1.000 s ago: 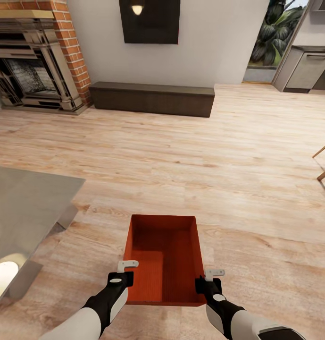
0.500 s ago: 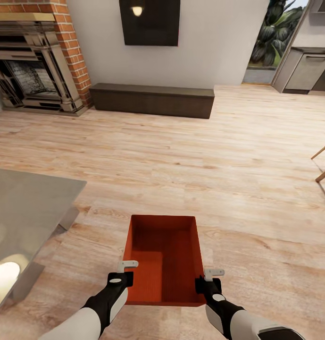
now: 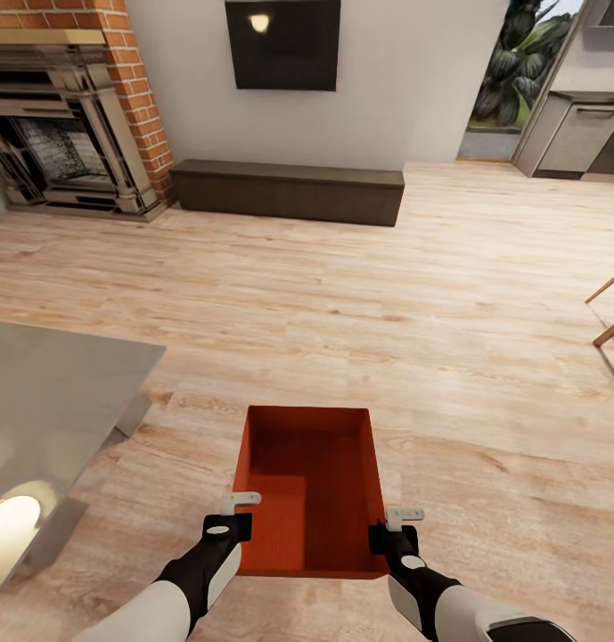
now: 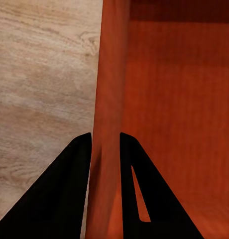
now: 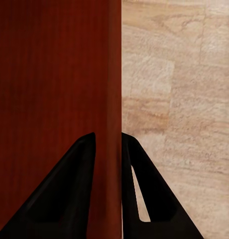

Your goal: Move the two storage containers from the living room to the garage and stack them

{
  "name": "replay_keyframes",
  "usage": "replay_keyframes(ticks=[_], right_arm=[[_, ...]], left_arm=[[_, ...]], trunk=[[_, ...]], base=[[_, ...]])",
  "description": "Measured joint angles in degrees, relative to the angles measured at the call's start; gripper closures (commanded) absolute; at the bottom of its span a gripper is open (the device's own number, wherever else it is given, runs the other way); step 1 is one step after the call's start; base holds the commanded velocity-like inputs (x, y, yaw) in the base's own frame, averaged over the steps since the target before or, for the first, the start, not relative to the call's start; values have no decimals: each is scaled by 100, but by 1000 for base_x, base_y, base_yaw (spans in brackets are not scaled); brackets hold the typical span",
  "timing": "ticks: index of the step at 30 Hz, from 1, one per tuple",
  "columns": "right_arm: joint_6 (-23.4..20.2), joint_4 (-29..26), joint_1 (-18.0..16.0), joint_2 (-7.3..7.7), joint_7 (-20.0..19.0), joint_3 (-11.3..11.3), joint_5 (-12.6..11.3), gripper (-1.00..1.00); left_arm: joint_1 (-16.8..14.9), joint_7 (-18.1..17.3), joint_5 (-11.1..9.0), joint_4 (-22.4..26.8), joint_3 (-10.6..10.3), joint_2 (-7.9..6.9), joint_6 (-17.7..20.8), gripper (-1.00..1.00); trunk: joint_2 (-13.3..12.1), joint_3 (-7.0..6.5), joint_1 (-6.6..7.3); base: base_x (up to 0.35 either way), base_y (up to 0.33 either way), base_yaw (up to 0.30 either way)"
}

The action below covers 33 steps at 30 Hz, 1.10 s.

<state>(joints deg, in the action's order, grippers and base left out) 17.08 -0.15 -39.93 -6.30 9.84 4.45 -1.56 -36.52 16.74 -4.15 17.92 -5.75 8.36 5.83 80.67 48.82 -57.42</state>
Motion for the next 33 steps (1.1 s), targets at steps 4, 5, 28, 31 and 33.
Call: replay_keyframes(ticks=[4, 5, 28, 31, 33], right_arm=[[0, 1, 0, 0, 0, 0, 0, 100], [0, 1, 0, 0, 0, 0, 0, 100], [-2, -3, 0, 0, 0, -7, 10, 100], [-1, -3, 0, 0, 0, -5, 7, 100], [1, -2, 0, 0, 0, -4, 5, 100]], left_arm=[[0, -1, 0, 0, 1, 0, 0, 100], [0, -1, 0, 0, 1, 0, 0, 100], [1, 9, -15, 5, -12, 0, 1, 100], [1, 7, -14, 5, -11, -1, 1, 100], [1, 6, -12, 6, -11, -1, 1, 100]], trunk=[[-160, -72, 88], [-201, -90, 110], [-1123, -503, 615], [-1244, -557, 681], [-1324, -593, 725]], base=[[0, 0, 0], [0, 0, 0], [0, 0, 0], [0, 0, 0], [0, 0, 0]])
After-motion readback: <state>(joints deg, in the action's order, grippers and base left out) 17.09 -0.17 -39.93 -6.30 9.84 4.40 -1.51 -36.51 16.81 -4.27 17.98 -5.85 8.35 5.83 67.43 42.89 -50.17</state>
